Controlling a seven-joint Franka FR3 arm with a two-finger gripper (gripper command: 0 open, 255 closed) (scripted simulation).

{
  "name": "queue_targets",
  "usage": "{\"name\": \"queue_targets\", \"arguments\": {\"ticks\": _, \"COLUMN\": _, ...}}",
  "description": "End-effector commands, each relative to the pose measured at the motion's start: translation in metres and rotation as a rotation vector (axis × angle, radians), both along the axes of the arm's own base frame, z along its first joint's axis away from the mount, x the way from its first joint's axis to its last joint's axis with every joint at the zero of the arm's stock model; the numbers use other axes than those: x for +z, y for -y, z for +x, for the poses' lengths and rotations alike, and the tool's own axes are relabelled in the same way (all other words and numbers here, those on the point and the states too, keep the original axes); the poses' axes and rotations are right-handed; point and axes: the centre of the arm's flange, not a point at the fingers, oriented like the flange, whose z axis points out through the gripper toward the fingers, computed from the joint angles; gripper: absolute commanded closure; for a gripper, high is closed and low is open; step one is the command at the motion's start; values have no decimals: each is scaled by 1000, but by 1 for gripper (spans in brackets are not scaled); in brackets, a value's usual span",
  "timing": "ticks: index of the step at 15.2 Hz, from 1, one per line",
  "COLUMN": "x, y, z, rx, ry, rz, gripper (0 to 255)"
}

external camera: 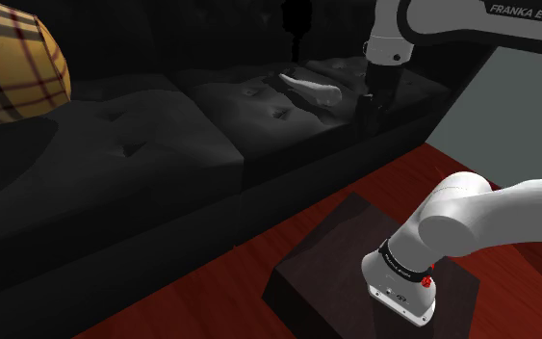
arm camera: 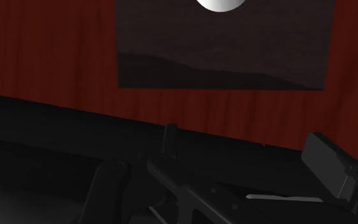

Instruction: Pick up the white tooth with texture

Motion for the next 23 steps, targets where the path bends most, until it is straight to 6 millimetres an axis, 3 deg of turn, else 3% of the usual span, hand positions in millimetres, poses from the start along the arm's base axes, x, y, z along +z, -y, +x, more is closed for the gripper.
{"name": "queue_targets", "arguments": {"ticks": 1, "x": 0, "y": 0, "z": 0, "rx": 0, "ry": 0, "rz": 0, "gripper": 0}}
{"name": "queue_targets", "arguments": {"ticks": 23, "x": -33, "y": 155, "z": 233, "rx": 67, "ry": 58, "rz": 4, "gripper": 0}}
